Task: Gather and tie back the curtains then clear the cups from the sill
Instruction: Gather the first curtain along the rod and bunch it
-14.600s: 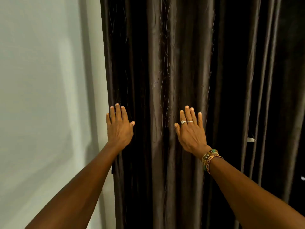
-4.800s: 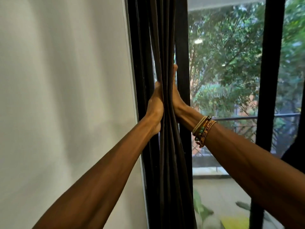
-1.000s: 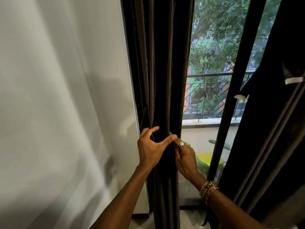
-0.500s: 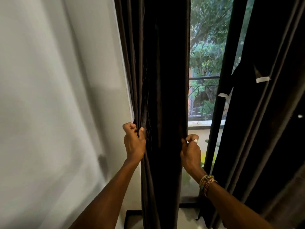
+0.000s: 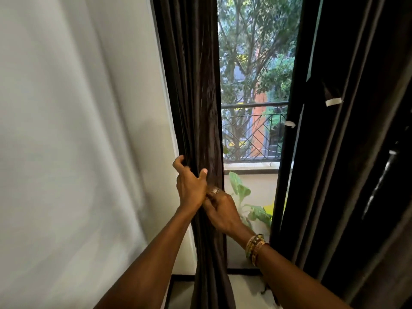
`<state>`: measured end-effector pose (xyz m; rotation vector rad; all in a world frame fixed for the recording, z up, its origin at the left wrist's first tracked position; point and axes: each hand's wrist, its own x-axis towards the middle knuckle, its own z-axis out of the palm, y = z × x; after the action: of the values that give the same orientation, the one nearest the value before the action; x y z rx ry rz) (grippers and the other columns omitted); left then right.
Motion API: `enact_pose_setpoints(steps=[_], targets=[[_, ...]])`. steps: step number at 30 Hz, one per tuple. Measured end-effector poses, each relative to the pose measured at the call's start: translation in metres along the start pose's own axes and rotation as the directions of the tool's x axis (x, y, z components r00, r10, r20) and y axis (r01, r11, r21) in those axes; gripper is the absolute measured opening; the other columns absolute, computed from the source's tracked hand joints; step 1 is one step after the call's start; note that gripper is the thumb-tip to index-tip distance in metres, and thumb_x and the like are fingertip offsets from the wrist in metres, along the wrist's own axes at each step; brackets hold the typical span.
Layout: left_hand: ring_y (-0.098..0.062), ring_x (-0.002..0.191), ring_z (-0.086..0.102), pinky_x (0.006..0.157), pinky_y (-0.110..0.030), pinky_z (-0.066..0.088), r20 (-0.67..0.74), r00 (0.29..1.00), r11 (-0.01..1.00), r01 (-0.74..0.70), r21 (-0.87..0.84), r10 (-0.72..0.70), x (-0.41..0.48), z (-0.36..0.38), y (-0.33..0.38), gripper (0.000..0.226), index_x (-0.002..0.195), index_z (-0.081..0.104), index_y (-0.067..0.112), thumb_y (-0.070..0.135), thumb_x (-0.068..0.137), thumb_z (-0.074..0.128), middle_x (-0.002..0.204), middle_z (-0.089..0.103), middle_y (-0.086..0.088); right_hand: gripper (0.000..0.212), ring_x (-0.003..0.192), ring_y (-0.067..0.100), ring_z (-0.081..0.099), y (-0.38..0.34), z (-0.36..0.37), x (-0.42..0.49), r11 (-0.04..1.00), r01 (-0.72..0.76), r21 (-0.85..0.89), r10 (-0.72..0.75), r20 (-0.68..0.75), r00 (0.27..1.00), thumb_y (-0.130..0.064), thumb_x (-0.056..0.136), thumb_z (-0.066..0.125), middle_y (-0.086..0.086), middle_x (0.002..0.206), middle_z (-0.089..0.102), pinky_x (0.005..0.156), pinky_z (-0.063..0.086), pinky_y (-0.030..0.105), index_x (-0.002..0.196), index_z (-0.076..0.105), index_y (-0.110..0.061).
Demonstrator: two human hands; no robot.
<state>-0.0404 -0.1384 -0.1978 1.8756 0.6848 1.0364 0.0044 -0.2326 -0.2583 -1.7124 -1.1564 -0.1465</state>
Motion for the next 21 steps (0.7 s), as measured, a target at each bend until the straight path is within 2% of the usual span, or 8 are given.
enact_pose_setpoints(steps=[2, 4, 8, 11, 14, 16, 18, 21], targets=[[-0.031, 0.115, 0.061, 0.099, -0.044, 0.051, 0.012, 1.000, 0.997, 0.015, 0.082, -0.016, 0.012, -0.009, -0.008, 0.058, 0.137, 0.043, 0.014, 0.034, 0.089, 0.069, 0.130, 0.061, -0.011, 0.042, 0.105, 0.010, 0.065, -0.003, -0.009, 0.002, 0.996, -0.020, 0.085, 0.021, -0.017, 1.000, -0.032, 0.092, 0.043, -0.004, 0.118, 0.070, 0.093, 0.052, 0.030, 0.125, 0.068, -0.021], [-0.028, 0.113, 0.062, 0.096, -0.044, 0.053, 0.060, 0.997, 0.984, -0.053, 0.169, 0.043, 0.017, -0.016, -0.013, 0.047, 0.126, 0.057, 0.010, 0.035, 0.089, 0.068, 0.125, 0.062, -0.009, 0.035, 0.098, 0.007, 0.066, 0.003, -0.020, 0.016, 0.974, -0.148, 0.173, 0.181, -0.195, 0.964, -0.031, 0.097, 0.050, -0.005, 0.110, 0.071, 0.091, 0.055, 0.035, 0.123, 0.069, -0.020], [-0.024, 0.130, 0.045, 0.105, -0.041, 0.046, 0.119, 0.980, 0.978, -0.174, 0.117, 0.160, 0.024, -0.020, -0.014, 0.049, 0.123, 0.062, 0.015, 0.032, 0.079, 0.075, 0.144, 0.039, -0.003, 0.029, 0.114, 0.014, 0.061, 0.002, -0.047, 0.073, 0.934, -0.231, 0.274, 0.313, -0.315, 0.896, -0.032, 0.102, 0.052, -0.003, 0.117, 0.067, 0.097, 0.049, 0.030, 0.124, 0.065, -0.019], [-0.022, 0.128, 0.040, 0.106, -0.047, 0.046, 0.167, 0.968, 0.972, -0.209, 0.109, 0.190, 0.032, -0.019, -0.013, 0.052, 0.121, 0.063, 0.013, 0.032, 0.074, 0.077, 0.139, 0.039, -0.002, 0.026, 0.098, -0.001, 0.062, -0.014, -0.056, 0.118, 0.803, -0.277, 0.528, 0.431, -0.192, 0.882, -0.031, 0.105, 0.043, -0.012, 0.103, 0.066, 0.081, 0.047, 0.008, 0.113, 0.064, -0.017], [-0.018, 0.115, 0.040, 0.098, -0.045, 0.047, 0.081, 0.941, 0.912, -0.338, 0.233, 0.329, 0.036, -0.019, -0.014, 0.042, 0.102, 0.071, 0.018, 0.044, 0.069, 0.075, 0.125, 0.042, 0.003, 0.042, 0.087, 0.016, 0.069, -0.009, -0.057, 0.167, 0.555, -0.400, 0.729, 0.582, 0.003, 0.813, -0.041, 0.103, 0.042, 0.005, 0.098, 0.074, 0.080, 0.057, 0.028, 0.100, 0.072, -0.012], [-0.016, 0.125, 0.033, 0.104, -0.038, 0.037, 0.086, 0.894, 0.845, -0.445, 0.297, 0.440, 0.040, -0.022, -0.016, 0.036, 0.099, 0.072, 0.023, 0.045, 0.070, 0.073, 0.131, 0.038, 0.003, 0.047, 0.082, 0.023, 0.069, 0.001, -0.056, 0.193, 0.389, -0.459, 0.799, 0.605, 0.154, 0.781, -0.045, 0.103, 0.039, 0.014, 0.096, 0.071, 0.080, 0.057, 0.036, 0.097, 0.069, -0.010], [-0.009, 0.134, 0.026, 0.109, -0.028, 0.028, 0.208, 0.880, 0.850, -0.469, 0.239, 0.427, 0.049, -0.030, -0.015, 0.030, 0.102, 0.070, 0.033, 0.040, 0.073, 0.075, 0.143, 0.032, 0.004, 0.037, 0.074, 0.023, 0.069, -0.002, -0.055, 0.202, 0.337, -0.512, 0.790, 0.527, 0.292, 0.798, -0.039, 0.102, 0.045, 0.012, 0.088, 0.069, 0.071, 0.059, 0.036, 0.097, 0.067, -0.009], [-0.007, 0.121, 0.049, 0.100, -0.018, 0.044, 0.444, 0.861, 0.960, -0.280, 0.009, 0.247, 0.067, -0.041, -0.007, 0.048, 0.094, 0.058, 0.062, 0.023, 0.075, 0.079, 0.141, 0.043, 0.005, 0.038, 0.094, 0.031, 0.069, 0.007, -0.046, 0.207, 0.363, -0.604, 0.710, 0.431, 0.446, 0.784, -0.030, 0.097, 0.055, 0.021, 0.107, 0.070, 0.081, 0.059, 0.044, 0.111, 0.068, 0.003]])
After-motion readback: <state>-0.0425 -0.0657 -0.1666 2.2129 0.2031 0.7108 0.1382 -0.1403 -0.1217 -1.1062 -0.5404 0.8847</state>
